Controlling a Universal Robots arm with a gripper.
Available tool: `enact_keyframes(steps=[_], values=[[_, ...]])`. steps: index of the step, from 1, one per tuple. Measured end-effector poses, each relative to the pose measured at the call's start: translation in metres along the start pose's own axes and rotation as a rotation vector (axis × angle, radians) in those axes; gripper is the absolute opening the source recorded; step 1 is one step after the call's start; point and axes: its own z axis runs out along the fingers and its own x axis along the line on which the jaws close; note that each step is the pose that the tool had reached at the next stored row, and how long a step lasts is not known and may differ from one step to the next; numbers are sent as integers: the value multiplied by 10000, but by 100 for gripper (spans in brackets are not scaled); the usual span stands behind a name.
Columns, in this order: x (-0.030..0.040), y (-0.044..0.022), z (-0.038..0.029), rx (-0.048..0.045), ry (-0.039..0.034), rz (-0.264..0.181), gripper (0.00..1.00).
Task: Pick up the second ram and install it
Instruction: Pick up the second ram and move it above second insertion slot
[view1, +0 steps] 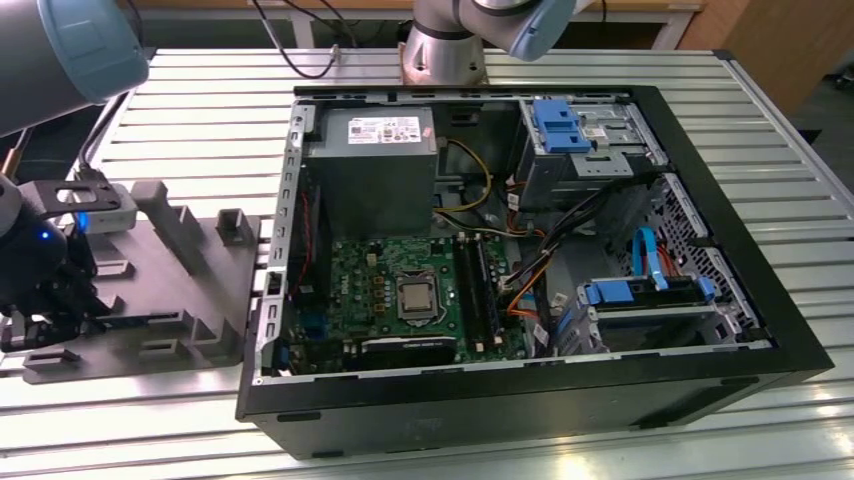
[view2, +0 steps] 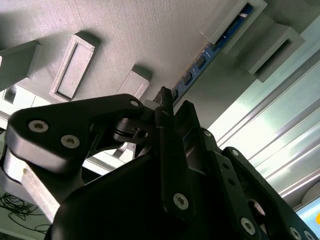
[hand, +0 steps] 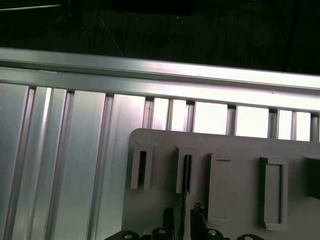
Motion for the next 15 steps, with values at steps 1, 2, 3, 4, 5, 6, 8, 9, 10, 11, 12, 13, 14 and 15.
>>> enact_keyframes(steps=[1,2,3,4,5,6,8,9,10,11,12,13,14,15], values=[[0,0,0,0,0,-2,27],[0,0,0,0,0,-4,27],[0,0,-3,1,0,-4,27],[0,1,-13,1,0,-4,27],[-1,1,-22,0,0,-4,27],[-1,1,-21,2,-1,-4,27],[-1,0,-22,3,-2,-4,27],[-1,1,-23,2,-1,-4,27],[-1,1,-25,0,0,-4,27],[-1,1,-25,1,0,-4,27],[-1,1,-25,1,-1,-4,27],[0,1,-26,1,0,-4,27],[-1,1,-26,0,0,-4,27],[0,1,-27,0,0,-4,26]])
